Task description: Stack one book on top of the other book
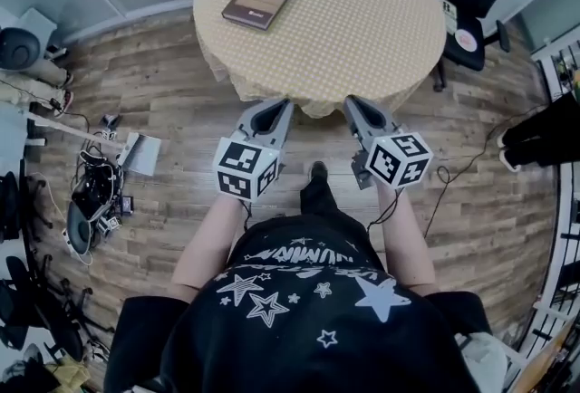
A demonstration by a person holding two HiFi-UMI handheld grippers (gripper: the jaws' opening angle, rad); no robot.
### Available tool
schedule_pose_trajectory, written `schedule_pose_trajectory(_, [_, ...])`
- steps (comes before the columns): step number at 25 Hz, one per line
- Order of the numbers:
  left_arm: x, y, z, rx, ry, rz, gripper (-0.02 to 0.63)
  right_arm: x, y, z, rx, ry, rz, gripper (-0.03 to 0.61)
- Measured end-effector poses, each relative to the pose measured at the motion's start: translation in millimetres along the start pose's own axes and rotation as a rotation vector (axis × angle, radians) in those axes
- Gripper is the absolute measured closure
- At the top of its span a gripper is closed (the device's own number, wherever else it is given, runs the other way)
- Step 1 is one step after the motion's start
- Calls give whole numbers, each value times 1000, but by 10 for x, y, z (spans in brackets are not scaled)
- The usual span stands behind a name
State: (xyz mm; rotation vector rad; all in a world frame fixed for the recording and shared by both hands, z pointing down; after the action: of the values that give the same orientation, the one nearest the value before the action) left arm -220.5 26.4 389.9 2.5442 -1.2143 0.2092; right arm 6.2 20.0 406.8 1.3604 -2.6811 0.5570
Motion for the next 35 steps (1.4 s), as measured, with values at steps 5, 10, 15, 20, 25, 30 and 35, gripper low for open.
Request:
schedule_pose_trajectory(5, [-352, -76, -129, -7, -1, -27, 604, -291, 355, -195, 5, 5, -32, 545])
schedule_pose_trajectory(10, [-572, -83, -224, -22, -9, -60, 604, -562, 559, -312, 11, 15, -100, 545])
schedule_pose_trajectory(15, [-680, -188, -300, -31, -10, -77, 603, -806, 597, -365, 21, 26, -156, 545])
schedule_pose_trajectory(20, [-673, -278, -244, -21, -28, -73, 604, -857, 545, -262, 7, -4, -155, 545])
schedule_pose_trajectory(25, [-550, -442, -194, -7, -32, -45, 604, -900, 402, -219, -13, -8, -113, 545])
schedule_pose_trajectory(30, [-412, -808, -124, 7, -41, -12, 604, -1145, 162, -162, -33, 2, -74, 545])
schedule_pose_trajectory(35, [-229, -1233, -139, 19, -35, 19, 603, -1460, -178, -104, -51, -8, -54, 545])
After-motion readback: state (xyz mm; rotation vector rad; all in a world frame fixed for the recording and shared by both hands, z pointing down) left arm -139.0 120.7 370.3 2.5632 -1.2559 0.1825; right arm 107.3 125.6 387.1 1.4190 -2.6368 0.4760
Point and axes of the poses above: the fingertips, and each gripper's own axes: x forward along the fingers, y to its left, z out of its top, the point moved 9 cm from there along -x, backward along the fingers, and after that the axes turned 5 degrees about -x, right-handed, at the moved point
